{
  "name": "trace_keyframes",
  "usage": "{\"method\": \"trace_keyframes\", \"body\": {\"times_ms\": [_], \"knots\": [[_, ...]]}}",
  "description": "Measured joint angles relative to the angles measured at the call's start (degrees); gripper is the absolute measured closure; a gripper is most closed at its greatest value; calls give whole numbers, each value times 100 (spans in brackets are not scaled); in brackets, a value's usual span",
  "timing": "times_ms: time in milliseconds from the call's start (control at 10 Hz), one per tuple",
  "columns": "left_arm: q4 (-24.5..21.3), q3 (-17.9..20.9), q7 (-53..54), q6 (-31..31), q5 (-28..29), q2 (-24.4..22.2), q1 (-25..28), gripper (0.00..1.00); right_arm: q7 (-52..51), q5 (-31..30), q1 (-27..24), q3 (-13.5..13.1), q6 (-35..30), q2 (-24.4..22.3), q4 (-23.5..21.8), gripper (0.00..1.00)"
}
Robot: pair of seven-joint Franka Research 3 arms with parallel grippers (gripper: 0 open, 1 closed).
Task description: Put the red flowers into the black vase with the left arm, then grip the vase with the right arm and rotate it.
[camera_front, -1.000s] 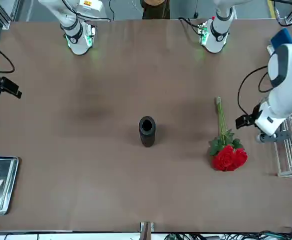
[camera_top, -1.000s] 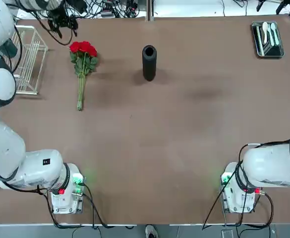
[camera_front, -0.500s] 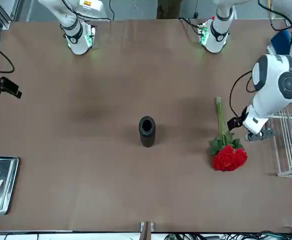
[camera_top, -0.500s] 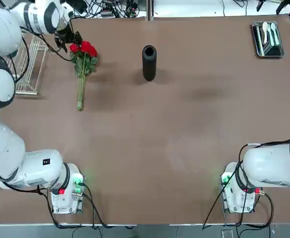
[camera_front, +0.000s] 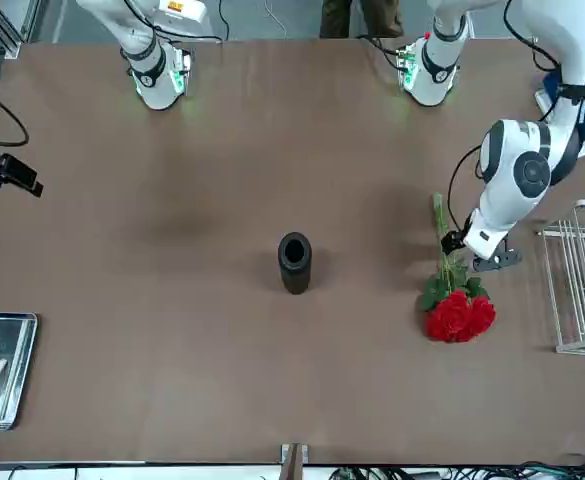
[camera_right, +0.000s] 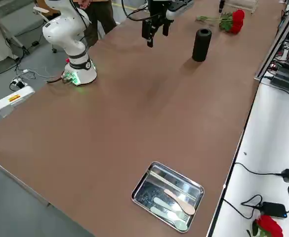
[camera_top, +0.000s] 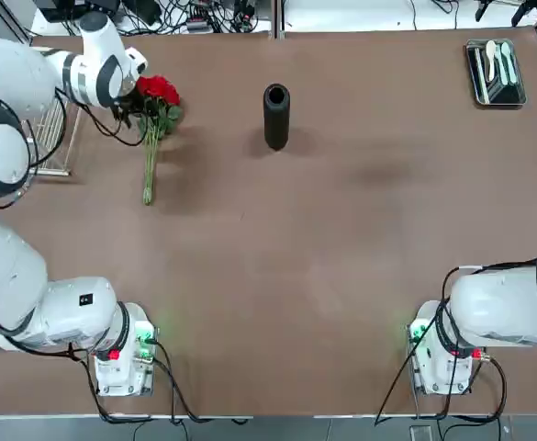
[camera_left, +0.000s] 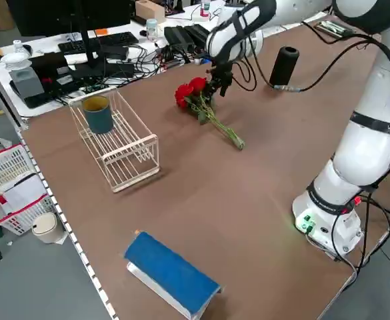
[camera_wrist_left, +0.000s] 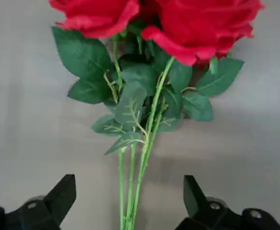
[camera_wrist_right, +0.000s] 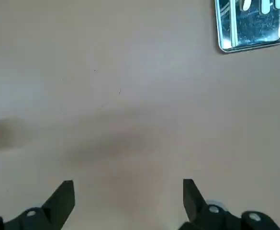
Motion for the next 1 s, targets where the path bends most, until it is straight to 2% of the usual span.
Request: {"method": "trace_keyframes", "body": {"times_ms": [200, 400, 600, 1000], "knots": [[-276, 40, -78, 631, 159, 319, 41, 1, -1, 0, 1, 13, 8, 10, 0, 0], [-318, 51, -140, 1051, 361, 611, 344, 2, -2, 0, 3, 20, 8, 32, -5, 0], [-317, 50, -155, 1192, 423, 760, 457, 4, -3, 0, 3, 28, 9, 86, -7, 0], [-307, -5, -547, 1446, 430, 886, 360, 4, -8, 0, 67, 54, 9, 111, -7, 0]]}}
